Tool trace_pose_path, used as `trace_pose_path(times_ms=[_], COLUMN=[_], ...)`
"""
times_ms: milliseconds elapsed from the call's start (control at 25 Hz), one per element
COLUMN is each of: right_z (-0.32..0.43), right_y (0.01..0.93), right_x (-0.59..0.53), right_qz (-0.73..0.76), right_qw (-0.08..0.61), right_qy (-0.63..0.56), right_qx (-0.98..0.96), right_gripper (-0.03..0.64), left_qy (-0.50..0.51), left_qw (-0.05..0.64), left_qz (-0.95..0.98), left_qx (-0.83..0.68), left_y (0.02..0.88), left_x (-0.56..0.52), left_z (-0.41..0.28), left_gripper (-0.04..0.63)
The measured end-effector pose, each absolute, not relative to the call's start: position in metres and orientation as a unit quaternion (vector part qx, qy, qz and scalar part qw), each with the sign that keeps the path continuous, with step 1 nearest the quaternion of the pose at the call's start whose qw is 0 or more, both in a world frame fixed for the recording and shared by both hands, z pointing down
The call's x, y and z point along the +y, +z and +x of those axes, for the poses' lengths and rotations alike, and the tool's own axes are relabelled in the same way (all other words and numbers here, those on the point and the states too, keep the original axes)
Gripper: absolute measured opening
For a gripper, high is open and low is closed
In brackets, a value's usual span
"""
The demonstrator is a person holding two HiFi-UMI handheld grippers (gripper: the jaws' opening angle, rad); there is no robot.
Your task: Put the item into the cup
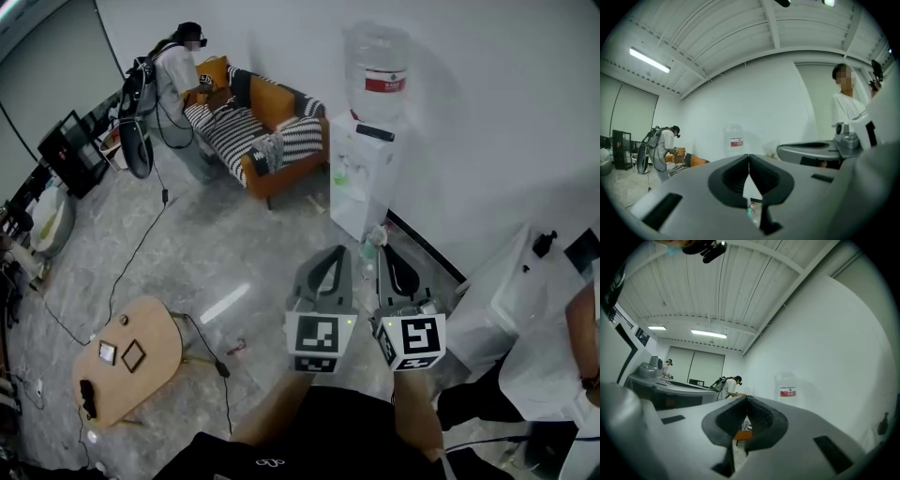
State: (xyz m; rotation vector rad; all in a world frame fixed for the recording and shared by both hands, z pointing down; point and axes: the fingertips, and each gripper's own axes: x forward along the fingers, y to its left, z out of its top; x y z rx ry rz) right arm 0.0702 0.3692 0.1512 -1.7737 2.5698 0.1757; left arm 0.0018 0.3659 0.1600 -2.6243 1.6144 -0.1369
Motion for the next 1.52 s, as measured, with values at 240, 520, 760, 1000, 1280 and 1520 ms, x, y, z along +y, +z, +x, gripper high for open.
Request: trace_pose_path(times_ms=[240, 520, 760, 1000, 1280, 1520], right_z=[0.08, 0.091, 0.106, 0.112, 0.121, 0.127], right_y=[0.15, 0.155, 0.158, 0.147, 0.136, 0.142], right_x=[0.374, 0.389, 0.402, 0.41, 0.402, 0.368], right_qz=[-0.564, -0.558, -0.563, -0.562, -0.566, -0.582], right_qw=[0.01, 0.01, 0.001, 0.005, 0.01, 0.005], right_qy=[0.057, 0.057, 0.073, 0.099, 0.119, 0.12], right_qx=[0.824, 0.828, 0.823, 0.821, 0.816, 0.804], right_gripper=[0.012, 0.012, 0.012, 0.012, 0.012, 0.012], left_qy=[-0.044, -0.043, -0.042, -0.023, -0.002, -0.001], left_qw=[0.031, 0.031, 0.044, 0.055, 0.07, 0.082], left_qz=[-0.848, -0.847, -0.847, -0.848, -0.853, -0.862], left_qx=[0.527, 0.528, 0.527, 0.527, 0.517, 0.501], left_y=[0.158, 0.163, 0.161, 0.154, 0.134, 0.141], left_x=[0.371, 0.386, 0.402, 0.406, 0.397, 0.362], left_z=[0.01, 0.025, 0.038, 0.041, 0.048, 0.05], left_gripper=[0.014, 0.014, 0.014, 0.014, 0.014, 0.014])
